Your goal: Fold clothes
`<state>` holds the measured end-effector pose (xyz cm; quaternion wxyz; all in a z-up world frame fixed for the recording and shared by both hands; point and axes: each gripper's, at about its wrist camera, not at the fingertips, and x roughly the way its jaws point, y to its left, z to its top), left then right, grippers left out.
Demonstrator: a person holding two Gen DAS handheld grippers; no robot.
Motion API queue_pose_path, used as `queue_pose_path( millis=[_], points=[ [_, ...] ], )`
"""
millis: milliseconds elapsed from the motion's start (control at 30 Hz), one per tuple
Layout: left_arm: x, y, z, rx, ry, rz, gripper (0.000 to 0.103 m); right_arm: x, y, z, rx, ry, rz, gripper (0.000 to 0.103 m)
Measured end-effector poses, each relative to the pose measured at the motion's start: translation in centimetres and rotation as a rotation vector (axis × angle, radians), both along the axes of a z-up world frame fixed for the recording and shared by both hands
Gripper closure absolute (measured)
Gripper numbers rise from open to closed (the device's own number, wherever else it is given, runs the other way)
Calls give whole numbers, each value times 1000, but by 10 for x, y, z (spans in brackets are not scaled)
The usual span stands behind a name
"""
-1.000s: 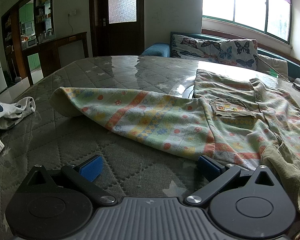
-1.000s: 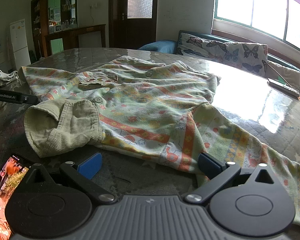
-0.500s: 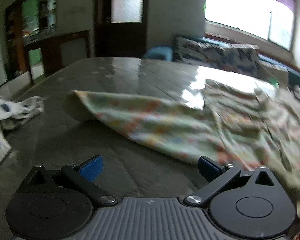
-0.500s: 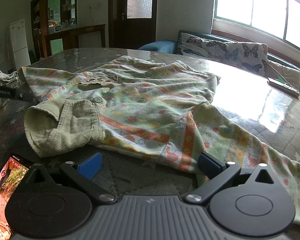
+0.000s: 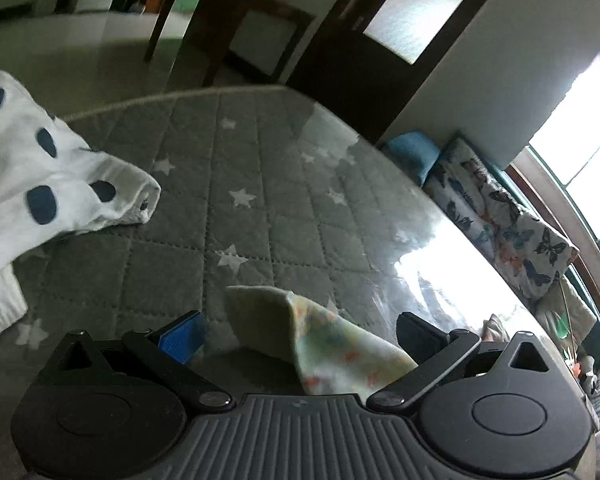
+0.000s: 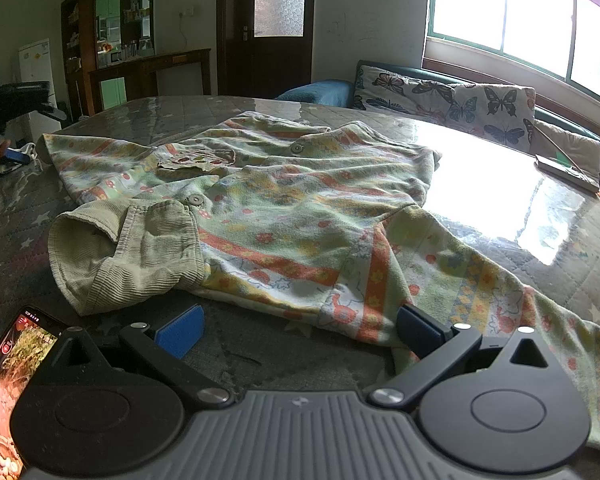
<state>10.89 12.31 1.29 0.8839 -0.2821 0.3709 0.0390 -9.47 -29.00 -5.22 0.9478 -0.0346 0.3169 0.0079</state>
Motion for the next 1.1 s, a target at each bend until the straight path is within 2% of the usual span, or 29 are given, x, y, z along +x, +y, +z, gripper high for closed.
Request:
queue_pose_path(
  millis=[133, 233, 267, 367, 433, 533, 600, 633, 733, 833, 933, 1000, 1033, 1100],
  points=[
    [12, 4, -5, -19, 27, 40, 3, 0, 0, 0, 0, 0, 0, 0],
    [17, 4, -4, -7, 41, 25, 18, 0, 0, 0, 0, 0, 0, 0],
    [19, 3, -3, -9, 49, 19, 20, 0, 0, 0, 1, 0, 0, 0],
    [19, 8, -4, -71, 73, 25, 20, 0, 0, 0, 1, 0, 0, 0],
    [16, 13, -5, -119, 89, 39, 20, 0, 0, 0, 1, 0, 0, 0],
    [9, 26, -9, -243, 107, 61, 20, 0, 0, 0, 1, 0, 0, 0],
    [8, 35, -15, -338, 115, 70, 25, 0, 0, 0, 1, 0, 0, 0],
    [9, 38, -18, -376, 118, 72, 33, 0, 0, 0, 2, 0, 0, 0],
    [14, 43, -27, -448, 129, 64, 48, 1, -1, 0, 3, 1, 0, 0],
    [16, 45, -35, -545, 140, 51, 47, 1, -1, 0, 3, 1, 0, 0],
    [20, 48, -38, -535, 143, 79, 48, 0, -1, 0, 4, 1, 0, 0],
    [22, 53, -41, -544, 133, 98, 56, 0, -1, 0, 4, 1, 0, 0],
    [23, 55, -42, -540, 129, 104, 63, 0, -1, 0, 4, 1, 0, 0],
    [26, 58, -44, -527, 125, 107, 70, 0, -1, 0, 4, 1, 0, 0]
  ],
)
